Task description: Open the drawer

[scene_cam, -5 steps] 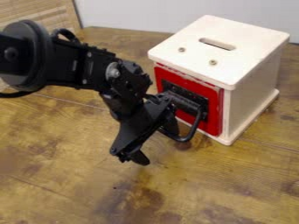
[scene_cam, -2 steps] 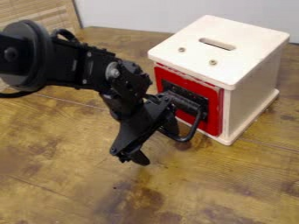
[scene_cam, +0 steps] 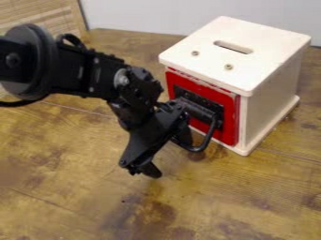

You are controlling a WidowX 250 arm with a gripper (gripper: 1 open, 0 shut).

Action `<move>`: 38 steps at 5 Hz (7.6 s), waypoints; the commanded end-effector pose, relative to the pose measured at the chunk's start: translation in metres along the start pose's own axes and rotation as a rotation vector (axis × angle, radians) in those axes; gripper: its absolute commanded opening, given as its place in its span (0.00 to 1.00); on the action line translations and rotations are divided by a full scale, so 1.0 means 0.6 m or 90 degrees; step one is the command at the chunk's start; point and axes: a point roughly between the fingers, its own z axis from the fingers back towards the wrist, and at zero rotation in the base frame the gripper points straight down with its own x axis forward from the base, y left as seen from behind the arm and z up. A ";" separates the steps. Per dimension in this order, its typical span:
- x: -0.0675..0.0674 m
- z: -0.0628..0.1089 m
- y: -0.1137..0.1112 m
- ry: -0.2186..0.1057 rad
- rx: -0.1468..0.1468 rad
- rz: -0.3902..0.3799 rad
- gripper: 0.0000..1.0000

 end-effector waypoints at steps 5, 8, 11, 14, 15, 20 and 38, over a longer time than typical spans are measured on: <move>0.016 0.009 0.006 -0.017 -0.004 0.023 1.00; 0.022 0.014 0.007 -0.023 -0.004 0.037 1.00; 0.030 0.020 0.007 -0.029 -0.003 0.051 1.00; 0.037 0.023 0.008 -0.036 -0.001 0.065 1.00; 0.039 0.024 0.009 -0.039 -0.001 0.069 1.00; 0.052 0.027 0.015 -0.053 0.006 0.092 1.00; 0.077 0.025 0.046 -0.100 0.083 0.135 0.00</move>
